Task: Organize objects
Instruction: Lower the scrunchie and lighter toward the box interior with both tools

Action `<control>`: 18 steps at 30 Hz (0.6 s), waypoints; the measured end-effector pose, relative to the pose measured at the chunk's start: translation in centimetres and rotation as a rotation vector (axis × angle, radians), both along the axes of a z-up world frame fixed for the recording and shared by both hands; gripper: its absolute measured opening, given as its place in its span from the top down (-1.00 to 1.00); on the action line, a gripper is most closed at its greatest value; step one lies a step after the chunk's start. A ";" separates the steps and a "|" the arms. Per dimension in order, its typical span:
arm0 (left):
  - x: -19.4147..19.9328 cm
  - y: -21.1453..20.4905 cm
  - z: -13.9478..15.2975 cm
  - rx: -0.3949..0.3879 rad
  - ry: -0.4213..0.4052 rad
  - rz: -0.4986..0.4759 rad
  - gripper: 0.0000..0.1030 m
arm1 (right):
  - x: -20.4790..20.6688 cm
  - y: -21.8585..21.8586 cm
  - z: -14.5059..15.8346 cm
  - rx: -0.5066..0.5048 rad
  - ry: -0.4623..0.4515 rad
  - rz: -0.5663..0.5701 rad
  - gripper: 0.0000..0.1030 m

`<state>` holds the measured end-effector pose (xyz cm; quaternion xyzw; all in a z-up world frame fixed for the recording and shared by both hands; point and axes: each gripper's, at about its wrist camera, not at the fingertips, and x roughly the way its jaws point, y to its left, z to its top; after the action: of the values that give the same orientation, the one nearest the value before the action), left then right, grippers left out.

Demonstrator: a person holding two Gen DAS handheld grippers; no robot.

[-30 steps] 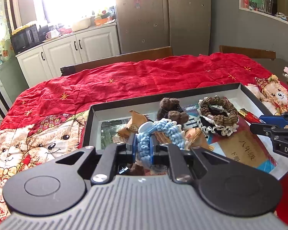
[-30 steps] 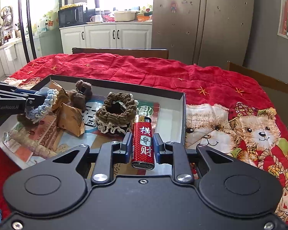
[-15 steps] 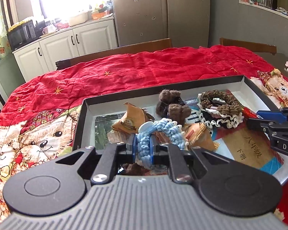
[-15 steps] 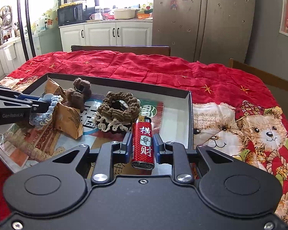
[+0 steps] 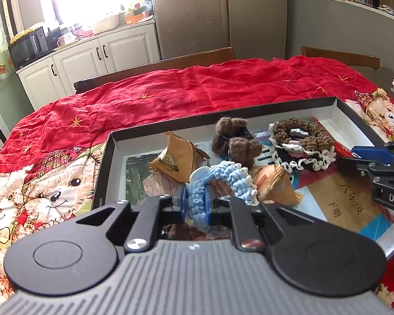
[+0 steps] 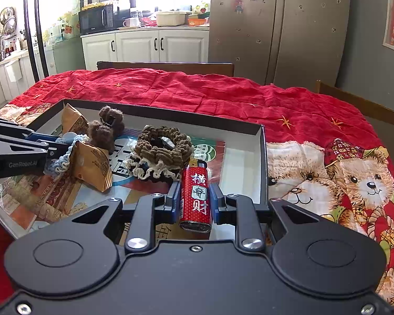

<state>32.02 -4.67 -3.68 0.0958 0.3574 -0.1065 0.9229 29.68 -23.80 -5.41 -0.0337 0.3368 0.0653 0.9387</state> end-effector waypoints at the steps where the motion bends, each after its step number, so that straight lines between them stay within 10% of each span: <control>1: 0.0 0.0 -0.1 0.000 0.001 0.000 0.68 | 0.1 0.0 -0.1 0.001 0.001 0.000 0.57; 18: 0.0 -0.1 -0.5 0.005 0.003 0.000 0.66 | 0.1 0.1 -0.7 -0.006 0.007 0.010 0.57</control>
<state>32.02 -4.82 -4.15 0.0980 0.3590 -0.1055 0.9222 29.80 -23.67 -6.14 -0.0379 0.3400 0.0692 0.9371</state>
